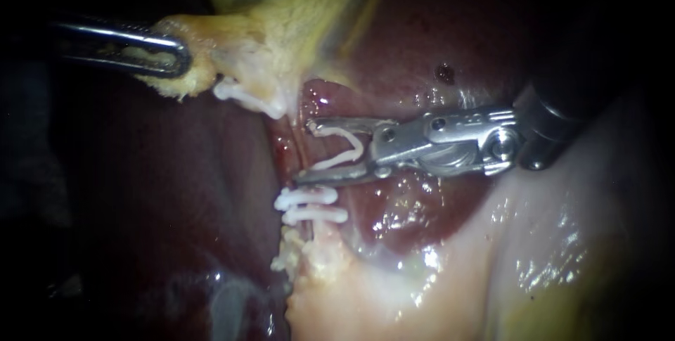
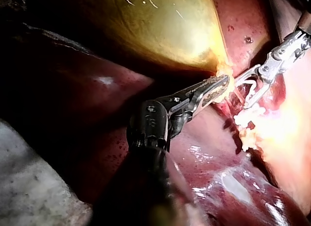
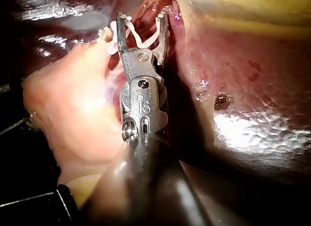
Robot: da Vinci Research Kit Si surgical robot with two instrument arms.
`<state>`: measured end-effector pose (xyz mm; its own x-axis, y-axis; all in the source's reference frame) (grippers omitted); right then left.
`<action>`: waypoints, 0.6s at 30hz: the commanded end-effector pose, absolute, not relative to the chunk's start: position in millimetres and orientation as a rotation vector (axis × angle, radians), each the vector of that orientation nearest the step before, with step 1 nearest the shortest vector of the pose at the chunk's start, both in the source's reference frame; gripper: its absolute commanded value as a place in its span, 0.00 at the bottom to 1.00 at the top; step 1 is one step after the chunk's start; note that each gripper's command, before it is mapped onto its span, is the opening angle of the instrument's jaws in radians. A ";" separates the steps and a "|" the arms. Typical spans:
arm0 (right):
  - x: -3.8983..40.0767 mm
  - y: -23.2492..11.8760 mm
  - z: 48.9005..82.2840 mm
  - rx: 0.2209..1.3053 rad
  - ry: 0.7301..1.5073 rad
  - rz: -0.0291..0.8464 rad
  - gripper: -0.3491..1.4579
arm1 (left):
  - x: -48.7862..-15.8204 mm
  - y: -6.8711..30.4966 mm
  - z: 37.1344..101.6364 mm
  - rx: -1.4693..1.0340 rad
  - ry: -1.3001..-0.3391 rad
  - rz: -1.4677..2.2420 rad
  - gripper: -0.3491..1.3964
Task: Clipping third clip right tube
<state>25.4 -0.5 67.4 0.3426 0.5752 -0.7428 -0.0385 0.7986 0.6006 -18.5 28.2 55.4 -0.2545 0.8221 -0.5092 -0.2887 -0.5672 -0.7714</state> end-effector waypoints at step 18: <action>27.0 0.0 67.7 0.584 1.223 0.452 0.47 | -18.7 28.1 55.5 -1.236 -0.709 1.901 0.00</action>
